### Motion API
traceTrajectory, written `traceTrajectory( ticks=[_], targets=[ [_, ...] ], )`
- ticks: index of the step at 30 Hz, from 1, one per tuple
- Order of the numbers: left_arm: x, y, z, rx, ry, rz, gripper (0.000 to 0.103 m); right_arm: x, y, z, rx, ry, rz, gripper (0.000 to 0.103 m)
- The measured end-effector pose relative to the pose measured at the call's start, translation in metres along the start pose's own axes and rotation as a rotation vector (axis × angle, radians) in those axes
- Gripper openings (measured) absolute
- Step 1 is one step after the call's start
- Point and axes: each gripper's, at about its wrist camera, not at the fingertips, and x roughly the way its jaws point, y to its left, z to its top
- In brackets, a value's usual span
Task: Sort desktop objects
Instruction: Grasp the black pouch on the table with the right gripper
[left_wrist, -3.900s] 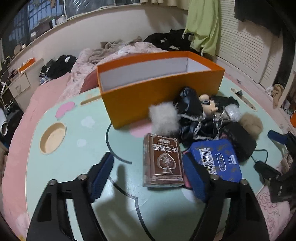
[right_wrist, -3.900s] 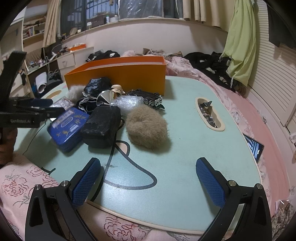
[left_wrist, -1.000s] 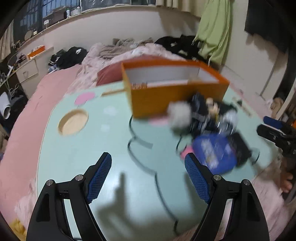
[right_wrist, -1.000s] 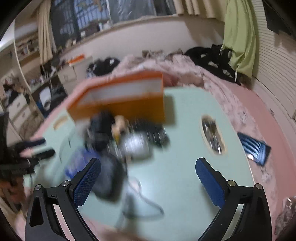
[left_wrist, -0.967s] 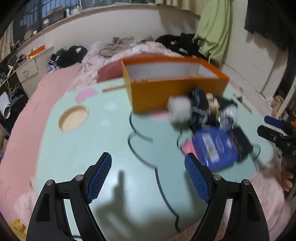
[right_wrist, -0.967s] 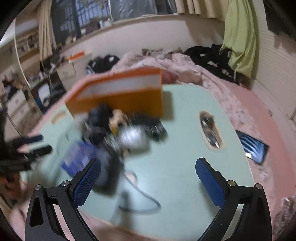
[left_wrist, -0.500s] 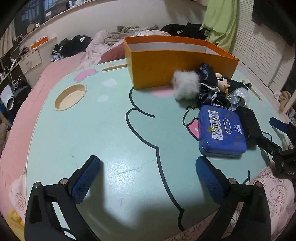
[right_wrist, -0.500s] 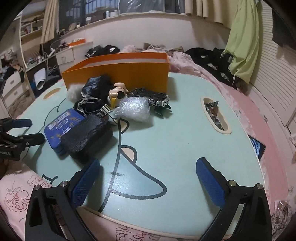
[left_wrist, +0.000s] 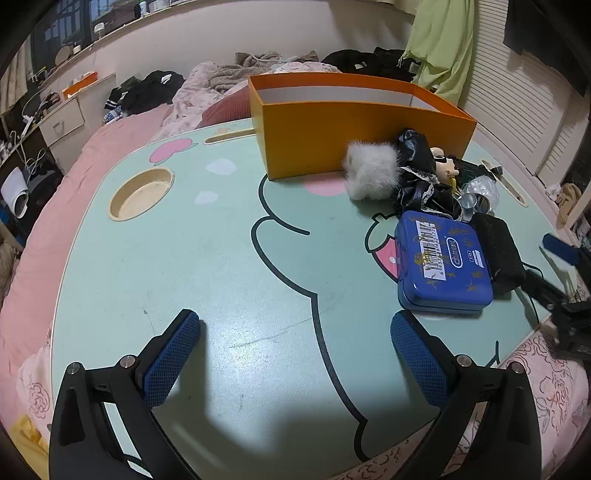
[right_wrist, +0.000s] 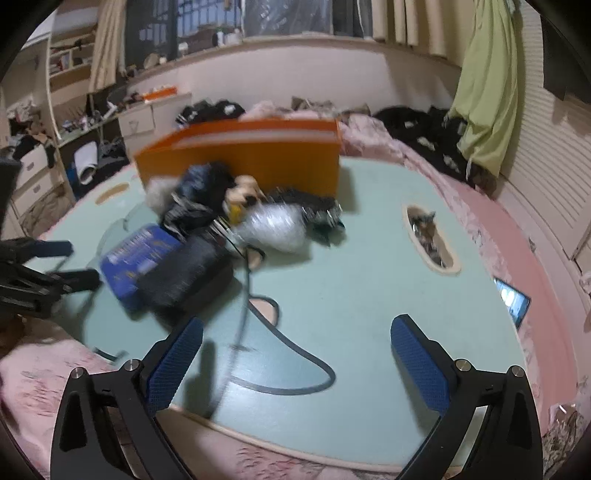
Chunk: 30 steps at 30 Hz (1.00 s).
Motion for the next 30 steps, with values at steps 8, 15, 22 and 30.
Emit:
traceTrajectory(
  ticks=[8, 15, 22, 30],
  targets=[
    [0.0, 0.0, 0.0, 0.001, 0.0, -0.002, 0.103, 0.01, 0.052, 0.037, -0.173, 0.015, 0.158, 0.103],
    [0.0, 0.0, 0.0, 0.001, 0.0, -0.002, 0.103, 0.045, 0.042, 0.047, -0.139, 0.152, 0.31, 0.096],
    [0.0, 0.0, -0.001, 0.002, -0.001, -0.003, 0.103, 0.031, 0.034, 0.035, -0.112, 0.125, 0.417, 0.042],
    [0.0, 0.0, 0.0, 0.002, -0.001, -0.004, 0.103, 0.011, 0.022, 0.014, -0.11, 0.095, 0.329, 0.042]
  ],
)
